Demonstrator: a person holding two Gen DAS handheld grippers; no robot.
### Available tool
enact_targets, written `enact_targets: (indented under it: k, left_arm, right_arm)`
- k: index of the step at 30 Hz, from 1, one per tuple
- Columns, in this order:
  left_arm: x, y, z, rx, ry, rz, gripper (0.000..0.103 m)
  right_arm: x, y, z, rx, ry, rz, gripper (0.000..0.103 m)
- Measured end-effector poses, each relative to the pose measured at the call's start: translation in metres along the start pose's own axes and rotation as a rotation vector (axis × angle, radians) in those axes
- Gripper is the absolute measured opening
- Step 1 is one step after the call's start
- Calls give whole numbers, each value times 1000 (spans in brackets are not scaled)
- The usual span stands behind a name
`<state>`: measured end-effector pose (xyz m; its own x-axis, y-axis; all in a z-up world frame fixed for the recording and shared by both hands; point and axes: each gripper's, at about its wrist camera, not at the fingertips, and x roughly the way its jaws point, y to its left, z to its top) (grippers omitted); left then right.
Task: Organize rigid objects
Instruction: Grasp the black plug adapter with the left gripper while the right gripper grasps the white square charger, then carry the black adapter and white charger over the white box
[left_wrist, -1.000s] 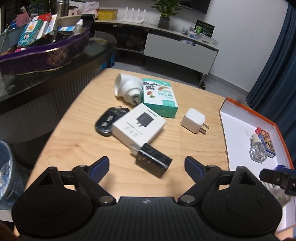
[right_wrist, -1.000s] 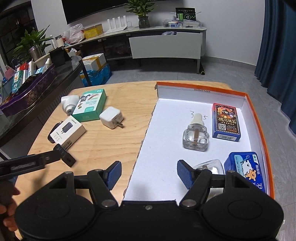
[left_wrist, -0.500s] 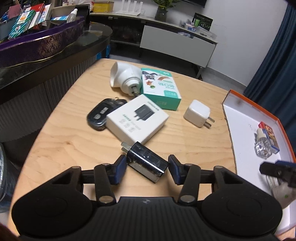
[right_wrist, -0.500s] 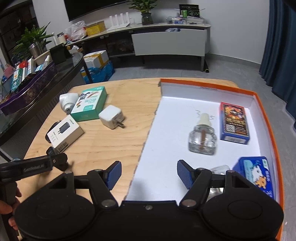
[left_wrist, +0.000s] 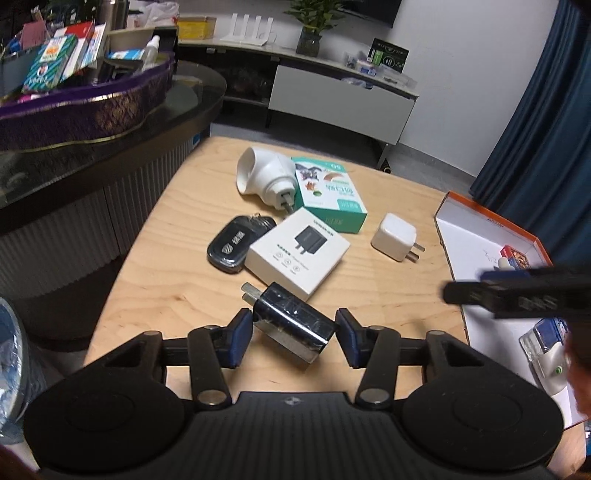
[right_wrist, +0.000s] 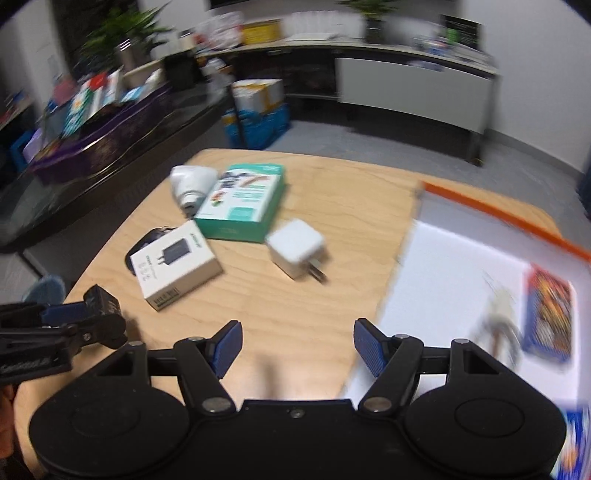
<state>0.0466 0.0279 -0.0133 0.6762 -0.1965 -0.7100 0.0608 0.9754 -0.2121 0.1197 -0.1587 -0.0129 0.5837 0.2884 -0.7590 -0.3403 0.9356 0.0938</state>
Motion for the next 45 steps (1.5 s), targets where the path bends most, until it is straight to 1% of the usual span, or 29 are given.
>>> enact_targets:
  k: [2, 4, 7, 12, 13, 14, 15, 16, 17, 20, 22, 24, 28, 32, 37, 40, 42, 45]
  left_arm:
    - [-2, 3, 0, -11, -3, -10, 50]
    - [-3, 6, 0, -21, -8, -10, 50]
    - [-3, 12, 0, -37, -12, -12, 50]
    - [-1, 19, 2, -52, -15, -9, 50]
    - [0, 20, 3, -54, -15, -9, 50]
    - [0, 19, 3, -54, -15, -10, 50]
    - [0, 19, 3, -51, -16, -10, 50]
    - [-1, 18, 3, -47, -17, -9, 50]
    - [-1, 17, 3, -42, -20, -5, 50]
    - [-4, 13, 3, -30, -25, -16, 50]
    - [-5, 7, 3, -18, -27, -24, 50]
    - [-8, 1, 3, -7, -30, -35, 50]
    - [-16, -22, 4, 38, -42, -71, 50]
    - [-24, -56, 2, 103, -51, -126, 50]
    - [-34, -108, -8, 196, -49, -212, 50]
    - [-38, -139, -14, 249, -45, -269, 50]
    - [-40, -155, -18, 272, -46, -297, 50]
    - [-41, -173, -25, 318, -42, -317, 50]
  right_arm:
    - [15, 5, 13, -62, 4, 14, 82]
    - [32, 6, 26, -95, 24, 36, 82]
    - [57, 7, 40, -134, 43, 25, 82]
    - [89, -3, 53, -110, 65, 52, 82]
    - [94, -5, 54, -103, 67, 63, 84]
    - [95, -5, 55, -103, 54, 66, 84]
    - [95, -5, 55, -102, 49, 67, 77]
    - [94, -3, 55, -105, 47, 55, 68]
    - [93, -2, 55, -117, 43, 34, 62]
    - [83, 3, 46, -129, 56, 33, 62]
    - [71, 4, 38, -115, 42, 13, 62]
    - [54, 2, 30, -65, 26, 11, 62]
    - [3, -1, 11, 4, -20, -26, 62]
    - [-60, -15, -17, 116, -90, -86, 62]
    - [-128, -45, -63, 252, -141, -200, 62]
    - [-159, -58, -89, 294, -154, -283, 62]
    - [-175, -68, -103, 334, -167, -299, 62]
    - [-191, -80, -122, 392, -181, -324, 62]
